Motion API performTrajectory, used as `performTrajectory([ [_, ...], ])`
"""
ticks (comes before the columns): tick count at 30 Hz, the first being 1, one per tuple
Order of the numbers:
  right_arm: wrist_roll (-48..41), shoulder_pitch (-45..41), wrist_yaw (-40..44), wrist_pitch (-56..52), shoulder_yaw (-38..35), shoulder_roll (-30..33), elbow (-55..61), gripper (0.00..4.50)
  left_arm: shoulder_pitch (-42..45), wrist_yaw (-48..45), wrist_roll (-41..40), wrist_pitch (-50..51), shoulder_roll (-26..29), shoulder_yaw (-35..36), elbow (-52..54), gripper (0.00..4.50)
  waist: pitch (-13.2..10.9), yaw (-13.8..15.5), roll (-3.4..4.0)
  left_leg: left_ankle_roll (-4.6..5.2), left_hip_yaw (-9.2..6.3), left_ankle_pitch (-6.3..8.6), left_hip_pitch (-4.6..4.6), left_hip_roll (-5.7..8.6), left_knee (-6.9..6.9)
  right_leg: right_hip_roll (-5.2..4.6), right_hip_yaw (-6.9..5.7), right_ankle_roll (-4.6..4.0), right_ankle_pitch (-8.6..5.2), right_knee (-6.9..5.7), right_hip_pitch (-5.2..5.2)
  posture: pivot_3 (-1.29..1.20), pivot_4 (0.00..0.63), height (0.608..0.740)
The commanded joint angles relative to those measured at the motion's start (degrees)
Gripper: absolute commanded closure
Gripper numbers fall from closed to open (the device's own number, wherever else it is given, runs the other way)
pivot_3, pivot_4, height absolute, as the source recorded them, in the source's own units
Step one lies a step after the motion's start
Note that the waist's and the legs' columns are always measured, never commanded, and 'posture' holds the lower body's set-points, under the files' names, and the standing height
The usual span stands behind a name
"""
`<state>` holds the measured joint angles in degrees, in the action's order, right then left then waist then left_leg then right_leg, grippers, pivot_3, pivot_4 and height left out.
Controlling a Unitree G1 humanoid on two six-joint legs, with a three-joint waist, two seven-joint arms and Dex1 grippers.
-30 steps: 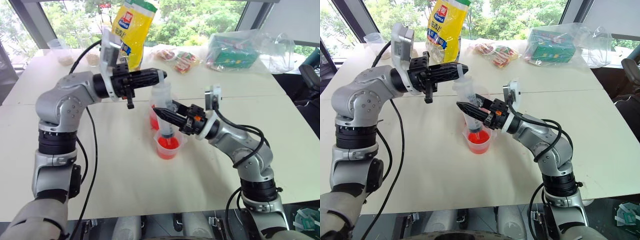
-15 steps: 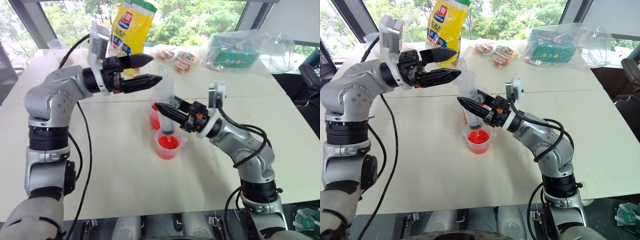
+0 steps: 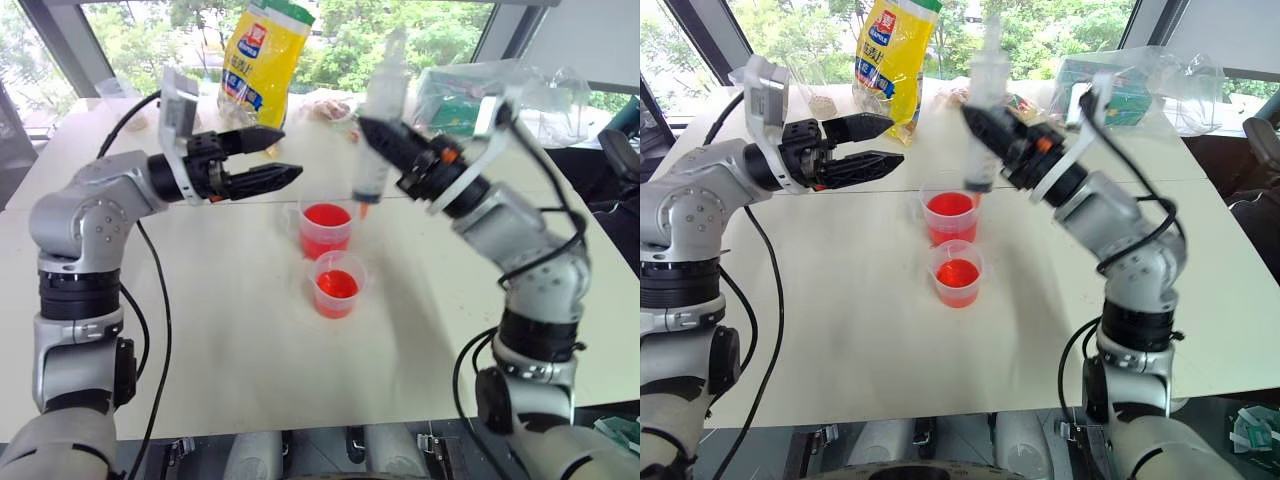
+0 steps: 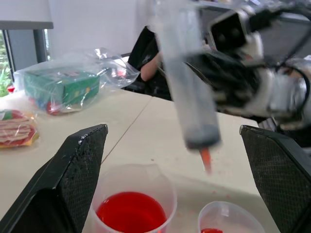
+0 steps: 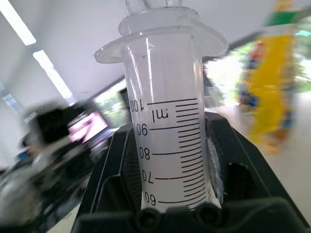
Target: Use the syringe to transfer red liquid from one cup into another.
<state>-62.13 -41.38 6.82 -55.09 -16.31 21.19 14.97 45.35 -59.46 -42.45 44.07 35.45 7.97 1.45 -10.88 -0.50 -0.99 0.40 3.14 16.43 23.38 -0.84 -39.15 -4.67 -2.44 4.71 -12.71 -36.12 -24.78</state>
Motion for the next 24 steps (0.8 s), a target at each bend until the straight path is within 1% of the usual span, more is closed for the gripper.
performTrajectory([
  [1,-3.42,-2.26,-7.34,-12.93,-2.06,6.71,-4.02,3.09,-0.21,0.73,-0.42,-1.14,-0.28,0.25,3.23,0.01,0.0,-0.01,0.0,0.02,0.01,0.01,0.02,0.0,0.0,-0.01,0.0,0.0,0.0,0.01,0.0,0.0,0.15,0.74],
  [4,-0.95,-2.32,-9.18,-20.57,-0.21,11.79,-6.81,3.09,-1.34,1.29,-0.48,-1.1,-0.72,-0.17,4.45,0.01,0.0,-0.14,0.01,0.08,0.06,0.05,0.06,0.02,0.01,-0.04,0.04,0.0,0.0,0.06,-0.03,0.0,0.15,0.74],
  [7,2.23,-0.8,-8.3,-23.88,1.25,14.74,-8.93,3.09,-2.59,1.5,-0.55,-0.74,-0.86,-0.59,5.7,0.01,0.0,-0.37,0.01,0.11,0.08,0.06,0.05,0.01,0.04,0.02,0.05,0.0,0.0,0.05,-0.07,0.0,0.15,0.74],
  [9,4.98,0.55,-7.39,-24.76,2.52,15.98,-10.3,3.09,-3.41,1.59,-0.38,-0.78,-0.91,-0.88,6.41,0.01,0.0,-0.26,0.0,0.11,0.06,0.06,0.05,-0.02,0.04,0.07,0.05,0.0,0.0,0.04,-0.08,0.0,0.15,0.74],
  [12,10.14,3.38,-4.88,-24.33,6.56,17.82,-12.29,3.09,-5.02,1.72,0.0,-0.66,-0.53,-1.72,8.19,0.01,0.0,-0.22,0.0,0.11,0.06,0.06,0.05,-0.02,0.03,0.09,0.05,0.01,0.0,0.05,-0.07,0.0,0.15,0.74],
  [14,12.09,4.21,-3.39,-24.37,7.74,17.89,-13.15,3.09,-5.94,1.44,0.85,-1.3,0.14,-2.42,8.81,0.01,0.0,-0.19,0.0,0.11,0.08,0.06,0.06,0.0,0.02,0.08,0.07,0.01,0.0,0.07,-0.07,0.0,0.15,0.74],
  [17,15.88,5.41,-1.07,-22.47,10.0,18.41,-13.94,3.09,-6.33,1.47,0.06,-0.97,0.27,-2.11,9.08,0.01,0.0,-0.19,0.0,0.11,0.08,0.06,0.07,0.0,0.02,0.08,0.07,0.02,0.0,0.06,-0.08,0.0,0.15,0.74],
  [20,18.47,6.31,1.12,-21.41,10.4,18.06,-14.95,3.09,-6.65,1.73,-0.83,-0.29,0.26,-1.7,9.72,0.01,0.0,-0.19,0.0,0.11,0.06,0.06,0.07,0.0,0.02,0.09,0.06,0.02,0.0,0.07,-0.08,0.0,0.15,0.74],
  [22,19.69,6.57,2.23,-21.18,10.16,17.87,-14.64,2.08,-7.09,2.13,-1.3,0.21,0.19,-1.66,10.55,0.0,0.01,-0.14,-0.01,0.11,0.06,0.06,0.06,0.0,0.01,0.09,0.06,0.02,0.0,0.08,-0.06,0.0,0.15,0.74],
  [24,20.2,6.66,3.25,-21.43,9.4,17.52,-14.0,1.25,-7.54,2.48,-1.82,0.67,0.16,-1.64,11.28,0.0,0.01,-0.07,-0.01,0.11,0.06,0.06,0.07,0.01,0.0,0.08,0.06,0.02,0.0,0.08,-0.06,0.0,0.15,0.74],
])
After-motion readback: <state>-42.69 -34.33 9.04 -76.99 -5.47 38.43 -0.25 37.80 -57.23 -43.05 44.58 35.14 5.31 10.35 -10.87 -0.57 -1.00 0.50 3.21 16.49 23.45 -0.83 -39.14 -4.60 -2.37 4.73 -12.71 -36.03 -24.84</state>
